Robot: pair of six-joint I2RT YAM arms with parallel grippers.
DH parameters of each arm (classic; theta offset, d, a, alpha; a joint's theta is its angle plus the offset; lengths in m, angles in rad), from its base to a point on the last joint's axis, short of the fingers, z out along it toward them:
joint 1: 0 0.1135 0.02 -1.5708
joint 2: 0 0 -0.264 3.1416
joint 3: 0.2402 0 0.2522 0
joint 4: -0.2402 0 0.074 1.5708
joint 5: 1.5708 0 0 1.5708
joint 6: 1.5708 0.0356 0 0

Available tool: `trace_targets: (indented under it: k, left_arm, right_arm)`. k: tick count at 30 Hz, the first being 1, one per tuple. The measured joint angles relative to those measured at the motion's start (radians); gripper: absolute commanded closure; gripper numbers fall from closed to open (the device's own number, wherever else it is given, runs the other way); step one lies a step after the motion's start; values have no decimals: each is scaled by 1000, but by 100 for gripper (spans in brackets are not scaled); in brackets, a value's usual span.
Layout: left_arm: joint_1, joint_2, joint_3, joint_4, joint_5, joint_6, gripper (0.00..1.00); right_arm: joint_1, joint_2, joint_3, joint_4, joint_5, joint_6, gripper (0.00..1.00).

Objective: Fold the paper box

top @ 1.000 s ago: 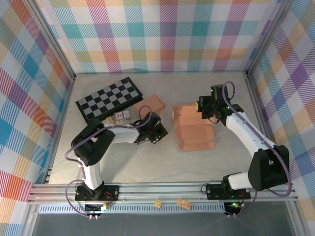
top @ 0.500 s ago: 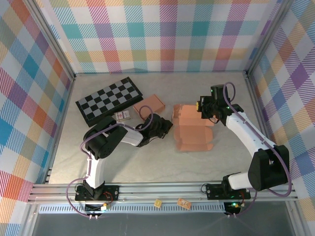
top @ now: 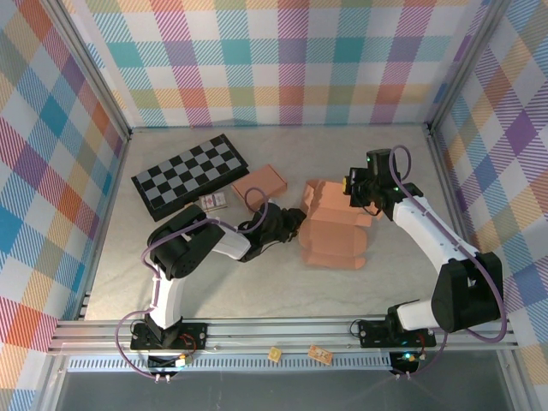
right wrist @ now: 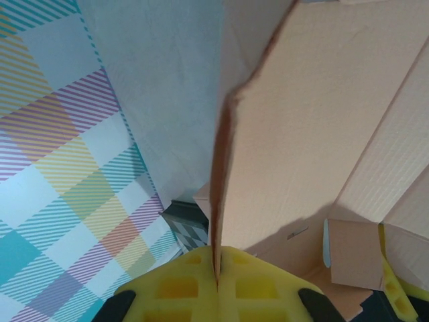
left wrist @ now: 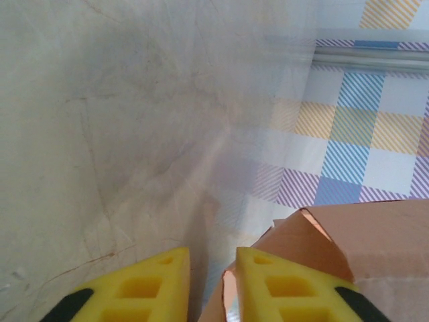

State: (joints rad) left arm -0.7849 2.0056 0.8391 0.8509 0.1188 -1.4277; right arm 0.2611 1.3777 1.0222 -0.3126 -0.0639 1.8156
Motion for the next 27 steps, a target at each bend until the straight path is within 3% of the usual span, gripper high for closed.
trace_targets:
  k: [12, 27]
  left_arm:
    - [1, -26, -69, 24, -1, 4, 60]
    - [1, -26, -48, 62, 26, 45, 53]
  right_arm:
    - [-7, 0, 0, 0, 0, 6, 100]
    - [-8, 0, 0, 9, -1, 27, 100]
